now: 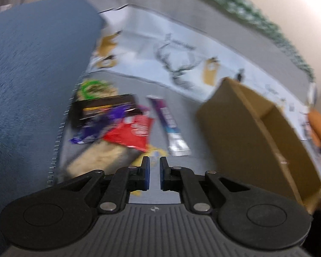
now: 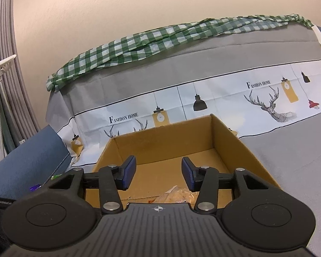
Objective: Organize snacks
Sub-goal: 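Grasp the yellow wafer bar with the left tool while the right tool grasps the purple tube snack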
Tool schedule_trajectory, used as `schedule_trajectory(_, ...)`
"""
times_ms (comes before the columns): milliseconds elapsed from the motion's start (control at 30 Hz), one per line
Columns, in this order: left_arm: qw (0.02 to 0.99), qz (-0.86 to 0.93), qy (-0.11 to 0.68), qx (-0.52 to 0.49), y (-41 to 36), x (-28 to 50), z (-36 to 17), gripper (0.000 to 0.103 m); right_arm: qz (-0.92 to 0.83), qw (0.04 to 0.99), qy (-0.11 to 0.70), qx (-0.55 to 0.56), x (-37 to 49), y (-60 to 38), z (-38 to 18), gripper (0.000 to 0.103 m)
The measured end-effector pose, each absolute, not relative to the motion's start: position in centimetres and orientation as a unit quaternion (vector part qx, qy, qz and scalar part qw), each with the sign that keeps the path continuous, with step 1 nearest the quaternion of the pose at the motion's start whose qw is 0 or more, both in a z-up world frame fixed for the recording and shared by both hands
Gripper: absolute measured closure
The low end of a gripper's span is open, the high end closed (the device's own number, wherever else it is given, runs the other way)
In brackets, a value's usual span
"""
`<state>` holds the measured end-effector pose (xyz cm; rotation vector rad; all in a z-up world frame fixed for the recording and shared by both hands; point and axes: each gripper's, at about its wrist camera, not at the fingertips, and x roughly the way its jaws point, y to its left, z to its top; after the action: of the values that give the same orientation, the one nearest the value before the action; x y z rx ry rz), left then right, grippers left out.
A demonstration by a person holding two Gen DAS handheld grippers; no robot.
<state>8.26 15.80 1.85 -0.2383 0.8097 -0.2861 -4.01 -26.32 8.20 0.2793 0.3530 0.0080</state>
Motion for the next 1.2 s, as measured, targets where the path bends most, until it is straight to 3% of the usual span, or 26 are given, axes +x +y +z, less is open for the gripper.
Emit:
schedule_trajectory(133, 0.901, -0.122, 0.403, -0.106, 15.7, 9.3, 1.1, 0.087, 0.012, 0.976, 0.175, 0.131, -4.1, -25.5, 8.6, 0.049)
schedule_trajectory(267, 0.898, -0.117, 0.415, -0.092, 14.9, 9.8, 0.5, 0.068, 0.020, 0.977, 0.173, 0.124, -4.2, -24.8, 9.0, 0.041)
schedule_trajectory(333, 0.892, -0.113, 0.428, -0.091, 14.8, 10.2, 0.0, 0.067, 0.023, 0.977, 0.176, 0.121, -4.1, -24.6, 8.9, 0.038)
schedule_trajectory(533, 0.869, -0.119, 0.473, -0.088, 14.3, 11.2, -1.6, 0.067, 0.016, 0.976, 0.180, 0.123, -4.1, -24.5, 8.3, 0.036)
schedule_trajectory(600, 0.866, -0.120, 0.477, -0.087, 14.3, 11.3, -1.8, 0.075, 0.016, 0.976, 0.184, 0.120, -4.0, -24.4, 8.2, 0.036)
schedule_trajectory(633, 0.866, -0.123, 0.477, -0.088, 14.3, 11.3, -1.8, 0.086, 0.016, 0.976, 0.183, 0.118, -4.0, -24.3, 8.2, 0.036)
schedule_trajectory(700, 0.867, -0.129, 0.473, -0.091, 14.3, 11.0, -1.5, 0.089, 0.015, 0.977, 0.182, 0.113, -4.1, -24.2, 8.3, 0.036)
schedule_trajectory(967, 0.860, -0.146, 0.483, -0.073, 13.8, 8.6, 0.6, 0.090, 0.008, 0.977, 0.185, 0.106, -4.0, -24.4, 8.3, 0.036)
schedule_trajectory(1033, 0.859, -0.142, 0.485, -0.086, 14.3, 8.2, 0.8, 0.090, 0.008, 0.978, 0.184, 0.099, -3.9, -24.2, 8.4, 0.043)
schedule_trajectory(1167, 0.863, -0.131, 0.478, -0.103, 14.8, 8.0, 0.9, 0.090, 0.015, 0.977, 0.201, 0.067, -2.9, -23.1, 9.0, 0.076)
schedule_trajectory(1200, 0.863, -0.127, 0.477, -0.105, 14.8, 8.1, 0.9, 0.090, 0.020, 0.975, 0.209, 0.068, -2.4, -22.7, 9.3, 0.077)
